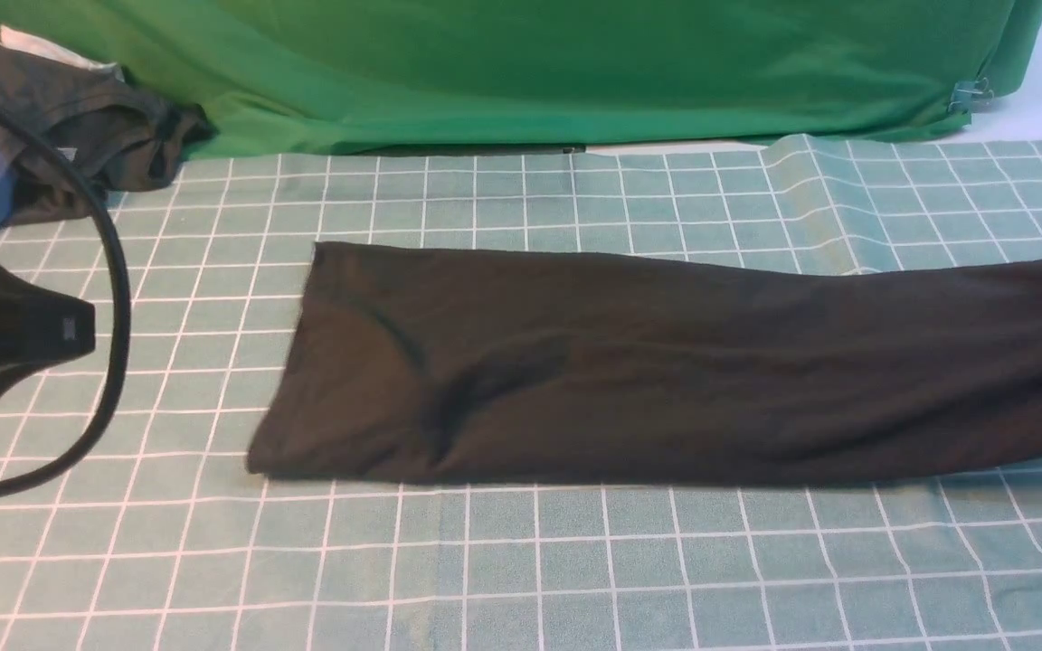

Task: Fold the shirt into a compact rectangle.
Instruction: 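Fold the right end of the dark garment over onto its left end with the right gripper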

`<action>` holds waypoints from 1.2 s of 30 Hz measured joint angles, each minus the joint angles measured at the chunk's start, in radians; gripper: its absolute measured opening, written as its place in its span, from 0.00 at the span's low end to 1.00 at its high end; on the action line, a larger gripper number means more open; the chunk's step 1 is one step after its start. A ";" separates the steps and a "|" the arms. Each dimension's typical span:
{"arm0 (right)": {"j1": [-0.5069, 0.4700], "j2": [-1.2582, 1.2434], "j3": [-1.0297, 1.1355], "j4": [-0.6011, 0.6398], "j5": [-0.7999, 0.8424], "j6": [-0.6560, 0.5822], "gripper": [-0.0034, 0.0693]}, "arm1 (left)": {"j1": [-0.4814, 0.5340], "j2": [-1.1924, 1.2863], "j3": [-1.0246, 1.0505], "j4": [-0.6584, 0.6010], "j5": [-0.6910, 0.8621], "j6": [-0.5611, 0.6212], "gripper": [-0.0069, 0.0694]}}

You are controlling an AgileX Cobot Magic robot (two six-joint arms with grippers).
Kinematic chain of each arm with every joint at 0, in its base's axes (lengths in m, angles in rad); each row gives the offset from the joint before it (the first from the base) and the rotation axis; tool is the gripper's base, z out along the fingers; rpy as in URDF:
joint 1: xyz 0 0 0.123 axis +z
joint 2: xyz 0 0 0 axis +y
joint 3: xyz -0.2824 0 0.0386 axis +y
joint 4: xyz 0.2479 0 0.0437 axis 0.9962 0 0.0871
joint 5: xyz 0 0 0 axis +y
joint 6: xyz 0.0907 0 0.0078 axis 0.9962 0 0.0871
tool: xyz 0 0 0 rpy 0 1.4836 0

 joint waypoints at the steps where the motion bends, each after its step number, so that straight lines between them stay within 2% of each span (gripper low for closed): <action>1: 0.000 -0.017 -0.015 0.000 0.014 0.003 0.14 | 0.000 -0.004 0.000 0.000 0.002 0.000 0.10; 7: 0.090 -0.052 -0.119 0.035 0.050 0.077 0.14 | 0.000 -0.006 0.000 0.000 0.002 0.002 0.10; 10: 0.216 -0.058 -0.195 0.121 0.051 0.108 0.14 | 0.000 -0.006 0.000 0.000 0.008 0.002 0.10; 11: 0.225 -0.058 -0.199 0.125 0.051 0.110 0.14 | 0.000 -0.006 0.000 0.000 0.008 0.002 0.10; 17: 0.489 -0.016 -0.310 0.204 0.030 0.193 0.14 | 0.000 -0.006 0.000 -0.010 0.009 0.003 0.10; 21: 0.637 0.026 -0.334 0.267 -0.053 0.241 0.14 | 0.000 -0.006 0.000 -0.020 0.009 0.003 0.10; 22: 0.644 0.029 -0.335 0.270 -0.057 0.246 0.14 | 0.000 -0.006 0.000 -0.021 0.009 0.003 0.10; 25: 0.744 0.063 -0.339 0.329 -0.142 0.274 0.14 | 0.000 -0.006 0.000 -0.026 0.009 0.003 0.10; 31: 0.850 0.139 -0.339 0.412 -0.286 0.315 0.14 | 0.000 -0.006 0.000 -0.026 0.017 0.003 0.10; 36: 0.886 0.194 -0.339 0.491 -0.382 0.327 0.14 | 0.000 -0.006 0.000 -0.027 0.018 0.004 0.10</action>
